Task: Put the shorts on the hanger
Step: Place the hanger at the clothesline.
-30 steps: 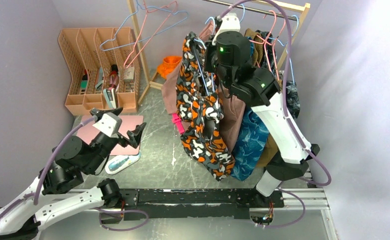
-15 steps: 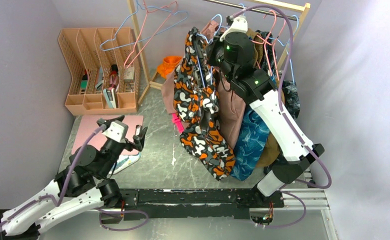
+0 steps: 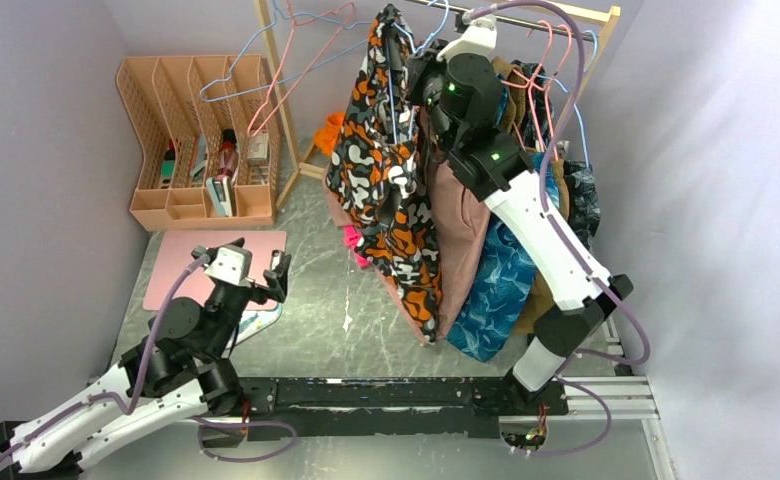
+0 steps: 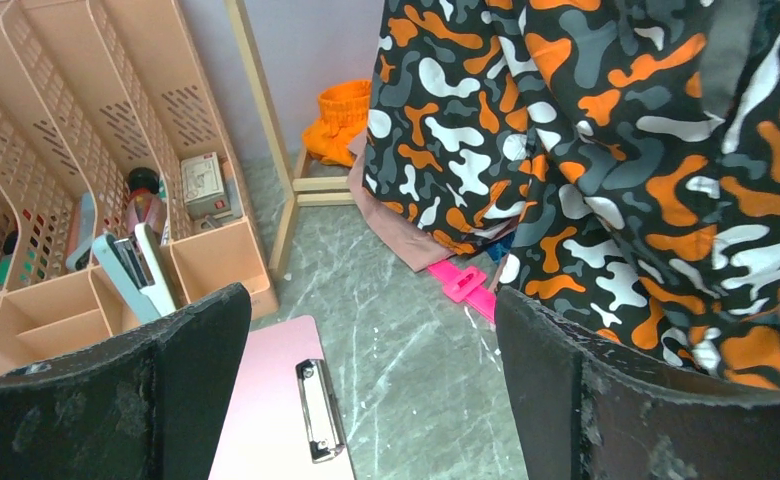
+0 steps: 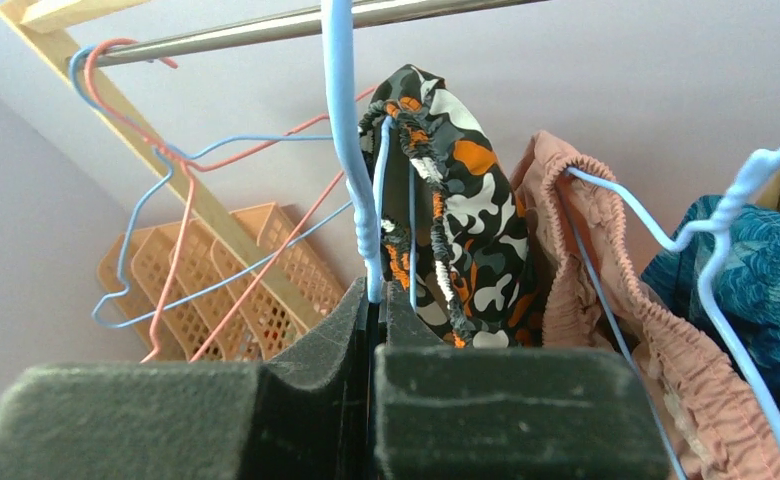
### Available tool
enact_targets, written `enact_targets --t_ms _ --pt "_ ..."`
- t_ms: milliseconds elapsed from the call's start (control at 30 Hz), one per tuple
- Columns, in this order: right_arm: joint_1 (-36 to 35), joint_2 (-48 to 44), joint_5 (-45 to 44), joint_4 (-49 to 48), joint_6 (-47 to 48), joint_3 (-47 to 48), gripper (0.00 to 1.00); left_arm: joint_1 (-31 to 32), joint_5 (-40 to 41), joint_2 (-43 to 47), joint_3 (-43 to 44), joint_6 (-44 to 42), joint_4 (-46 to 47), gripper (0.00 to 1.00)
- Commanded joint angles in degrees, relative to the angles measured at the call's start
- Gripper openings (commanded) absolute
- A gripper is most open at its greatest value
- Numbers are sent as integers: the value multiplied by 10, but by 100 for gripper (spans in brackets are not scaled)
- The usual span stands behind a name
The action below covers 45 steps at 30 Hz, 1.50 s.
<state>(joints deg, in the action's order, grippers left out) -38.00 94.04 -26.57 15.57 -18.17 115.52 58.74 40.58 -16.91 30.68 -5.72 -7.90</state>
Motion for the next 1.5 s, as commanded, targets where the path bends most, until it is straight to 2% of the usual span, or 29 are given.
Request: enact_targets --t_ms 0,300,933,1467 --pt "1 25 -41 -63 18 32 0 -8 9 -15 -3 18 20 95" --pt "2 32 -58 -99 37 19 0 -18 -21 -41 -3 22 11 94" --pt "25 80 -74 -123 47 41 0 -20 -3 -35 -9 17 11 94" --pt "29 132 -58 -81 28 83 0 -24 -1 -42 -10 18 11 93"
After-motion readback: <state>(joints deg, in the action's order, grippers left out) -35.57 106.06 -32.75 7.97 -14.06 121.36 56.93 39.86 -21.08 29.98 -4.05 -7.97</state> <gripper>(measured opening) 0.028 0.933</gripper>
